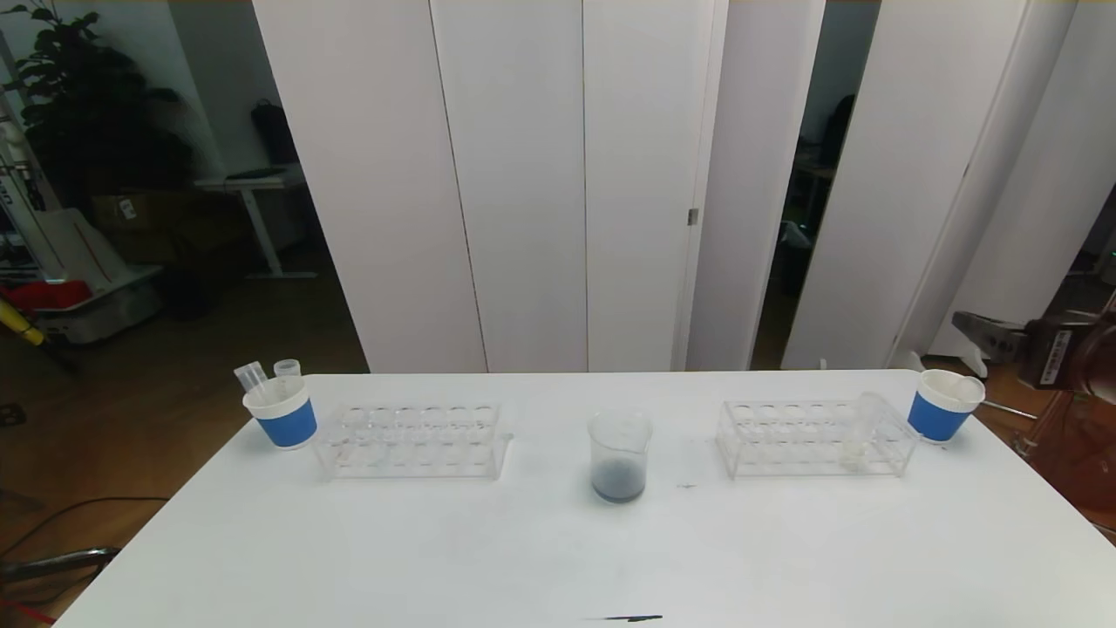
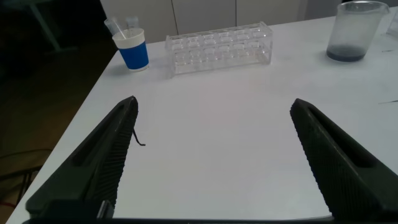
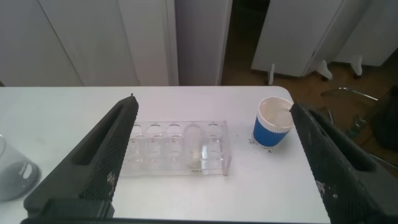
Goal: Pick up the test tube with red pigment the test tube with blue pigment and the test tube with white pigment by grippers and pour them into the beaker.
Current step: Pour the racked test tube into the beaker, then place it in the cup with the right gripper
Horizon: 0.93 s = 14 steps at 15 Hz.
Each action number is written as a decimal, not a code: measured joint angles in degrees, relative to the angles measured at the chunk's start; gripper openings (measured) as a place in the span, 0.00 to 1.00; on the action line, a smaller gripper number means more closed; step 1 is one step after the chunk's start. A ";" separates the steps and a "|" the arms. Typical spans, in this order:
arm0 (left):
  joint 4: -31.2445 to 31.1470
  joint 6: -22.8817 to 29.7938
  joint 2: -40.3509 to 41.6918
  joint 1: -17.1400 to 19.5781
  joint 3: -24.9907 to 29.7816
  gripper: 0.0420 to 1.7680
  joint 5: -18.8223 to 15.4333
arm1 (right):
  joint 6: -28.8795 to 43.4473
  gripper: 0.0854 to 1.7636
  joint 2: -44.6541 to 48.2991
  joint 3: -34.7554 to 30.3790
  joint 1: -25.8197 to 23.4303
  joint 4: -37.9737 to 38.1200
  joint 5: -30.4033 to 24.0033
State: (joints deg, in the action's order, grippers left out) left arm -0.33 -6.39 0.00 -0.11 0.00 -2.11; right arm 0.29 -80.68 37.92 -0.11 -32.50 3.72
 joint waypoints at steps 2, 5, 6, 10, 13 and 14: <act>0.00 0.00 0.00 0.00 0.00 0.99 0.00 | -0.09 0.99 -2.40 -5.81 0.04 -7.35 -0.17; 0.00 0.00 0.00 0.00 0.00 0.99 0.00 | -1.04 0.99 -6.39 -14.77 0.04 -18.74 -0.11; 0.00 0.02 0.00 0.00 0.00 0.99 0.00 | -1.39 0.99 -7.89 -17.12 0.01 -22.43 -0.02; 0.00 0.00 0.00 0.00 0.00 0.99 0.00 | -2.27 0.99 -14.34 -21.83 -0.22 -30.98 0.16; 0.00 0.00 0.00 0.00 0.00 0.99 -0.01 | -2.44 0.99 -19.63 -21.70 -0.35 -35.89 0.55; 0.02 0.00 0.00 0.00 0.00 0.99 0.00 | -3.13 0.99 -21.64 -21.55 -0.30 -38.17 1.10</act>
State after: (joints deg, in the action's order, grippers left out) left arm -0.30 -6.39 0.00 -0.11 0.00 -2.11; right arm -2.84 -102.32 16.37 -0.41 -70.67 4.82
